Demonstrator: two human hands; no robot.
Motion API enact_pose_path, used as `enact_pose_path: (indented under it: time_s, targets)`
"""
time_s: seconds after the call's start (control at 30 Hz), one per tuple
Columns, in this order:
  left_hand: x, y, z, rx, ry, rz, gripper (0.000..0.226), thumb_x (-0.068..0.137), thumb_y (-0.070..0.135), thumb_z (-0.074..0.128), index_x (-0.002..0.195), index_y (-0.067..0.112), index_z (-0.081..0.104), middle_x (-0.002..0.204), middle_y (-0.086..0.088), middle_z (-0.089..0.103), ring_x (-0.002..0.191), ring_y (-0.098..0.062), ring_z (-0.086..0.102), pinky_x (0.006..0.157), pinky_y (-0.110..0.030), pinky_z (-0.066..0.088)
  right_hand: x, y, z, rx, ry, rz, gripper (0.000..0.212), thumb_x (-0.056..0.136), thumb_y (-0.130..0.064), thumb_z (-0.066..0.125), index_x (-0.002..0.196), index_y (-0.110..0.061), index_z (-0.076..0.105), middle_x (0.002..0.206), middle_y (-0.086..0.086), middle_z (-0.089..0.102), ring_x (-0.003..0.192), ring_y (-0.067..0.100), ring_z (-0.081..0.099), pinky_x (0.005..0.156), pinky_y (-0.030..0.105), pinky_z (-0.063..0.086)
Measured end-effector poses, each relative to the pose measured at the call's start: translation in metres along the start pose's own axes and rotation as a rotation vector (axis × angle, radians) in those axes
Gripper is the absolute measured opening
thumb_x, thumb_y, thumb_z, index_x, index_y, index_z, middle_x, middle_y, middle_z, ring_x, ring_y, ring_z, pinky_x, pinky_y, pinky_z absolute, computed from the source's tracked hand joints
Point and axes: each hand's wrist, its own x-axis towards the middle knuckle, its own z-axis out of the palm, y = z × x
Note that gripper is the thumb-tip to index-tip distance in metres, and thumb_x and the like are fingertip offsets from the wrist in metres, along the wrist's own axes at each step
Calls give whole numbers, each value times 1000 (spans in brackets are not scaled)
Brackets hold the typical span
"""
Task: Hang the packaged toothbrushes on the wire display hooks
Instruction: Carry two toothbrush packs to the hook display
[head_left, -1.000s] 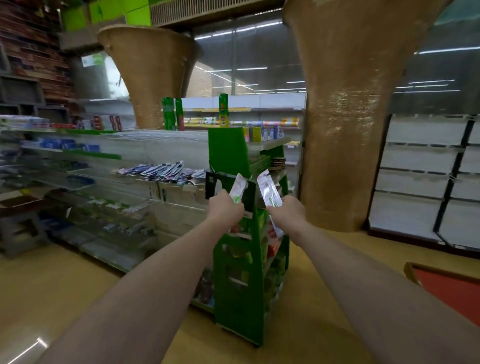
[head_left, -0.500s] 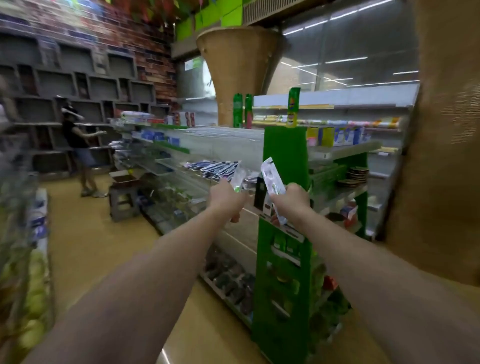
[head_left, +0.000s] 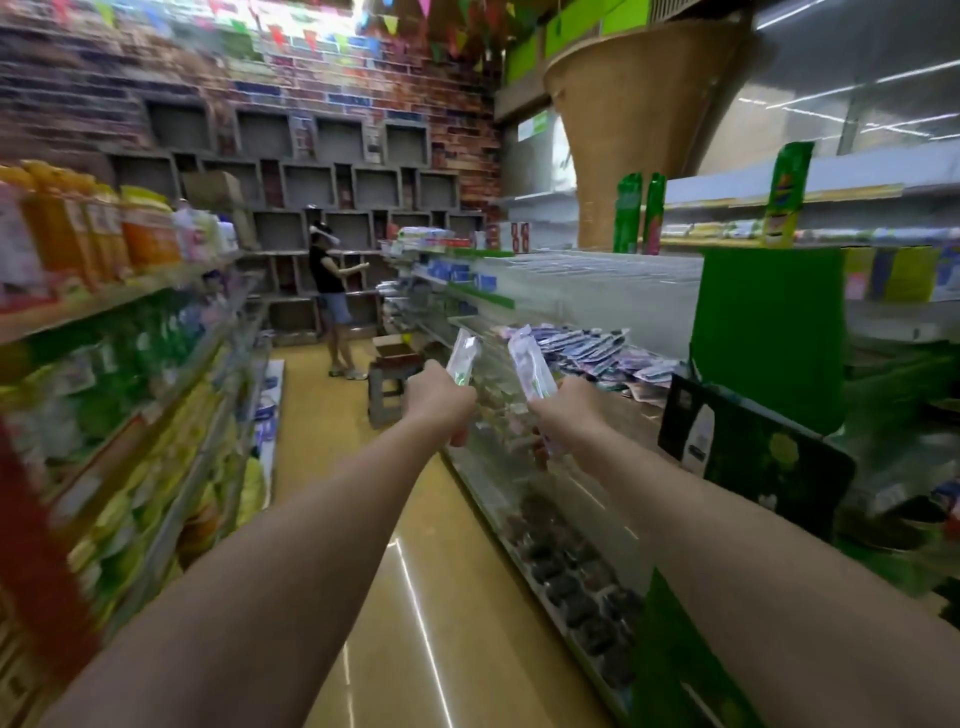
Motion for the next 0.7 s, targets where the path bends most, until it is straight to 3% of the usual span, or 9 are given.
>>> enact_pose_path:
  time_s: [0.07, 0.17, 0.23, 0.33, 0.47, 0.57, 0.7]
  targets:
    - [32, -8, -6, -41, 20, -9, 23, 88, 11, 55, 110, 9, 50, 102, -19, 60, 62, -35, 71, 43, -38, 58, 24, -12, 23, 16, -15, -15, 24, 89, -18, 63, 107, -4, 60, 92, 17, 66, 60, 28, 66, 43, 35, 55]
    - [85, -21, -15, -56, 31, -8, 32, 89, 13, 54, 120, 8, 49, 108, -20, 61, 69, -35, 71, 38, -25, 47, 63, -27, 54, -2, -40, -36, 26, 93, -24, 63, 110, -5, 58, 94, 16, 65, 54, 23, 60, 33, 22, 40]
    - [118, -27, -23, -78, 37, -30, 31, 90, 12, 54, 121, 9, 48, 109, -18, 58, 71, -37, 70, 38, -28, 50, 88, -39, 70, -16, -47, -40, 25, 94, -22, 62, 110, -4, 58, 88, 14, 62, 56, 23, 58, 30, 19, 35]
    - [161, -36, -32, -95, 55, -65, 31, 90, 14, 53, 120, 10, 48, 108, -16, 56, 77, -40, 71, 55, -47, 63, 124, -56, 93, -29, -58, -35, 18, 95, -17, 60, 110, -6, 56, 87, 12, 57, 56, 20, 52, 25, 14, 26]
    - [211, -52, -32, -94, 75, -74, 32, 89, 18, 55, 119, 9, 47, 107, -15, 56, 80, -39, 70, 57, -51, 63, 169, -68, 129, -53, -63, -61, 26, 91, -25, 63, 109, -6, 59, 99, 15, 66, 73, 30, 65, 50, 34, 50]
    - [243, -59, -25, -79, 90, -88, 31, 91, 20, 57, 119, 12, 47, 105, -14, 56, 79, -38, 72, 58, -51, 63, 204, -67, 160, 42, -104, -34, 19, 89, -16, 62, 103, -6, 55, 94, 17, 64, 67, 32, 69, 46, 39, 57]
    - [293, -66, -12, -79, 96, -118, 27, 95, 17, 59, 117, 12, 45, 100, -13, 56, 68, -33, 73, 55, -47, 63, 259, -57, 198, 31, -115, -44, 16, 83, -22, 66, 89, -12, 55, 88, 17, 66, 73, 36, 72, 56, 54, 61]
